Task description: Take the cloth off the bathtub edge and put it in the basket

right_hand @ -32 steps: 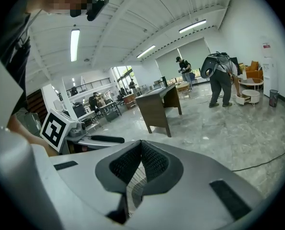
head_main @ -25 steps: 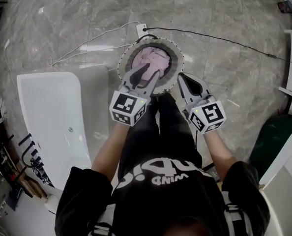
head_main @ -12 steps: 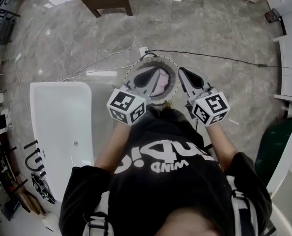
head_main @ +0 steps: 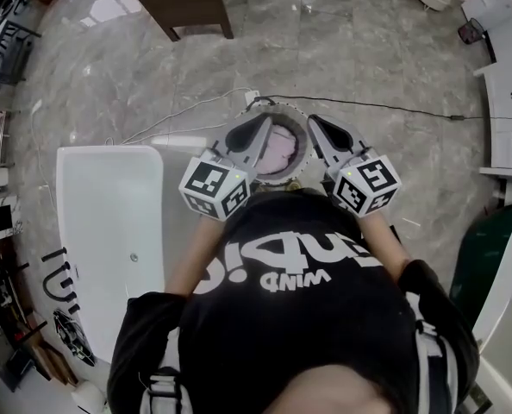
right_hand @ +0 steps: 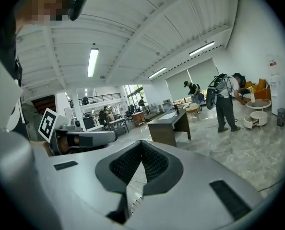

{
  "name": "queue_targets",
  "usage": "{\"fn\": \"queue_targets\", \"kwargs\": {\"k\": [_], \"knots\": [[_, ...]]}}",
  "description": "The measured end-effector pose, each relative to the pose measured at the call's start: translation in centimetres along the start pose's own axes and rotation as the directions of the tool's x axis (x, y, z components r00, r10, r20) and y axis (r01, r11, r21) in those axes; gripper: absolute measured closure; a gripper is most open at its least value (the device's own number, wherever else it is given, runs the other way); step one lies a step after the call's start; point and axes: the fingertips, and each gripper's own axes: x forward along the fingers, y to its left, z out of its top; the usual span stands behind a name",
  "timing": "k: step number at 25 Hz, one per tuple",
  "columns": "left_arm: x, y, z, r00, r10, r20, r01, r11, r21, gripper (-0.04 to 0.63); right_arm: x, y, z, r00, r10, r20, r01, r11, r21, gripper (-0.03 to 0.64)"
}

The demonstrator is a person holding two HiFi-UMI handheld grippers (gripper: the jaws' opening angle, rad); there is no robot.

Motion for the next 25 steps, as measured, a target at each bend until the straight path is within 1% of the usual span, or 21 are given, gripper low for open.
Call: {"fn": "queue_targets", "kwargs": {"k": [4,8,17,25], "knots": [[0.07,-0.40,0.04,1.000,0.003,0.006,-0.003,1.000,0.011,0.577,0.02,0.03,-0.48,1.000,-0.004,-0.007,0.004,1.000,-0.005,0.606],[0.08,-0.87,0.31,1.000,0.004,0.010,-0.005,1.000,0.022,0.577,-0.17,0.34,0.01,1.000,0.002,0.008,-0.002,1.000,-0.005,0.606],[-0.09,-0.42,0.20,1.000,0.027,0.004,-0.027,0.999,0.032,0.577,-0.03,0.41,-0.01,1.000,-0.013,0.020,0.013,1.000,-0.002,0.606],[0.40,-0.78,0.08,1.000,0.024,-0.002,-0.024,0.999,0.041,0.577,-0.03,0.35,-0.02,1.000,-0.009,0.025,0.010,1.000,-0.012,0.606]]}}
